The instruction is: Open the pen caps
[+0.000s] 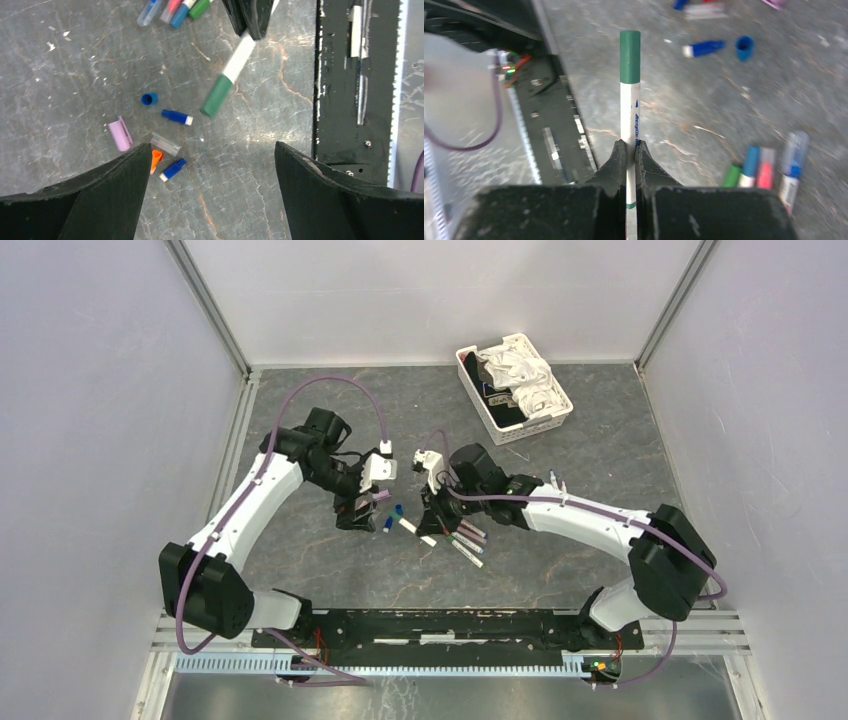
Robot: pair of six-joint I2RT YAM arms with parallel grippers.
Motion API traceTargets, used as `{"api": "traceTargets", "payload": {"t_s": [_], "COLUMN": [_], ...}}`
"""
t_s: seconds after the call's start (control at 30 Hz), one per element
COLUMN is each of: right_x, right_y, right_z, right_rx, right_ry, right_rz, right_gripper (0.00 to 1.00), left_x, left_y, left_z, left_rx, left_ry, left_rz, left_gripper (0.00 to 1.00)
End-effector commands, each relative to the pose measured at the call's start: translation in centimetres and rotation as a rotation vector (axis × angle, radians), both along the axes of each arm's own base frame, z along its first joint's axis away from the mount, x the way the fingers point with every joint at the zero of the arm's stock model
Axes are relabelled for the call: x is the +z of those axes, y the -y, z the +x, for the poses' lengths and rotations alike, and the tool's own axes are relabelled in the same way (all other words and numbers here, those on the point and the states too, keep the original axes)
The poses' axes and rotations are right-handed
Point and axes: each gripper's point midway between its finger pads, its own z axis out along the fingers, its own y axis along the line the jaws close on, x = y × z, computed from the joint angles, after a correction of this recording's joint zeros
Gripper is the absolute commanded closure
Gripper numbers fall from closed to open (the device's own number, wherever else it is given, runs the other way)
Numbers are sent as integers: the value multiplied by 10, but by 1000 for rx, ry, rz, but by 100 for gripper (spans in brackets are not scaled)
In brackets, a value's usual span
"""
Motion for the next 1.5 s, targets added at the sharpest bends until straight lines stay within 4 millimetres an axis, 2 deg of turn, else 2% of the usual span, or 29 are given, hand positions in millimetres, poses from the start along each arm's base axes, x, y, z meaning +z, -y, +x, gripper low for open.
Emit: {"api": "traceTargets", "payload": {"t_s": [0.0,0.2,0.33,0.43,0.7,0.83,0.9,0.97,1.0,1.03,1.1,1.33,1.4,1.47], "right_x": [40,48,50,53,53,51,52,53,54,53,54,45,46,43], "right_y": [-21,-28,-29,-29,-32,-29,-28,-28,-29,-30,-34,-46,-48,-46], "right_z": [-36,-37,-30,-24,-24,-23,-21,-18,-17,-17,-17,-20,-18,-15], "right_rx": [271,320,313,298,317,318,306,290,282,274,265,278,276,258], "right_ry": [-91,-134,-145,-150,-182,-202,-207,-214,-217,-224,-248,-311,-313,-312], "right_rz": [169,218,231,246,257,257,267,281,289,295,322,331,335,327], "right_gripper": [100,100,100,100,100,100,100,84,75,68,62,61,65,81], "left_x": [7,4,-1,-6,-4,-2,-3,-4,-4,-3,1,15,14,13], "left_y": [15,21,19,15,21,24,23,22,22,23,25,35,34,32], "left_z": [-16,-30,-36,-39,-44,-42,-42,-41,-40,-39,-37,-33,-33,-33], "left_rx": [-108,-157,-179,-187,-211,-205,-205,-203,-198,-196,-190,-179,-179,-179], "left_ry": [20,-38,-58,-74,-83,-87,-89,-89,-89,-86,-81,-64,-63,-60], "left_rz": [-71,-63,-31,0,-7,-10,-3,7,10,9,-5,-58,-55,-45], "left_gripper": [6,21,41,52,55,68,78,95,98,98,98,98,98,98]}}
